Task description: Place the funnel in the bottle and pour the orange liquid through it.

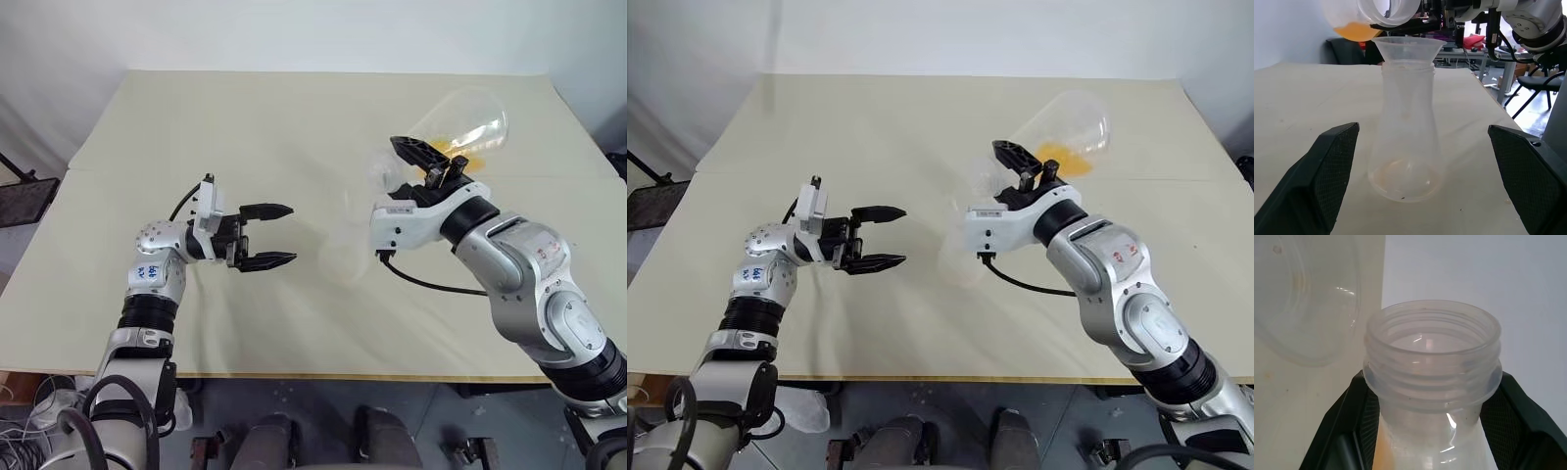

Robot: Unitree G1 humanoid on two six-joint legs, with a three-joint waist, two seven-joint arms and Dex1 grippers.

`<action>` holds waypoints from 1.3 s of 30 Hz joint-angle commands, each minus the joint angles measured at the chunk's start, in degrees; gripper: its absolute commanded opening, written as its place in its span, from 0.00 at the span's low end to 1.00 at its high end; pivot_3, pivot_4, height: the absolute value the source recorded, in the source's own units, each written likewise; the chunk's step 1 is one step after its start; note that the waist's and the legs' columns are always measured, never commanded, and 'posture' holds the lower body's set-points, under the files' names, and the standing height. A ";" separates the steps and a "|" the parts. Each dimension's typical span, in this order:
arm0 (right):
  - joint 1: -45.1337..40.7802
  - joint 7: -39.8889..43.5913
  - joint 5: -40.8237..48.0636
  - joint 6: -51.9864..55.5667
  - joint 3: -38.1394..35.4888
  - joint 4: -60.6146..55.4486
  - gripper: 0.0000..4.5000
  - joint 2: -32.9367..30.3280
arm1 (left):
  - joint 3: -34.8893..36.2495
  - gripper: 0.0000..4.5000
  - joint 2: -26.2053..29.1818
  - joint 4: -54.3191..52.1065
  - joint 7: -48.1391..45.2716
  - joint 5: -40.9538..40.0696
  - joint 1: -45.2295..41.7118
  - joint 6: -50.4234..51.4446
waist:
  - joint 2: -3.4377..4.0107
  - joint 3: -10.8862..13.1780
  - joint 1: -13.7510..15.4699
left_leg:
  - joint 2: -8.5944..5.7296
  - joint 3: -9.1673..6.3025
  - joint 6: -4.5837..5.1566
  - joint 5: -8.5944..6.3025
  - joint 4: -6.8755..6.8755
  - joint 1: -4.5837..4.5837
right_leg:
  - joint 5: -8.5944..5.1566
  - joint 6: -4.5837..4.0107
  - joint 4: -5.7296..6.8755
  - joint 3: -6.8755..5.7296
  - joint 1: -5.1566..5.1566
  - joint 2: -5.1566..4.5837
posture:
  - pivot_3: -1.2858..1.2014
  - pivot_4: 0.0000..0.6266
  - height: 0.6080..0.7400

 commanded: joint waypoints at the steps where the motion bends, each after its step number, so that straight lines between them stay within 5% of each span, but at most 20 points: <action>1: -0.06 -1.16 -2.45 -2.97 -3.45 -1.00 0.54 -0.06 | 0.86 1.00 0.45 -2.42 -0.14 -0.75 0.38 0.04 | 0.00 0.00 0.00 | 0.00 0.00 0.00 0.00 0.00 0.00 | 0.00 0.00 0.00 0.00 0.00 0.00 | 0.52 0.24 1.00; 39: -0.46 -2.71 -9.05 -22.07 -8.67 5.69 0.54 0.01 | 0.42 1.00 -0.30 -0.75 -0.58 -0.29 -1.11 -0.35 | 0.00 0.00 -0.70 | 0.00 -0.02 0.00 0.00 -0.05 0.01 | 0.00 0.00 0.00 -0.01 0.00 0.00 | 0.52 0.24 1.00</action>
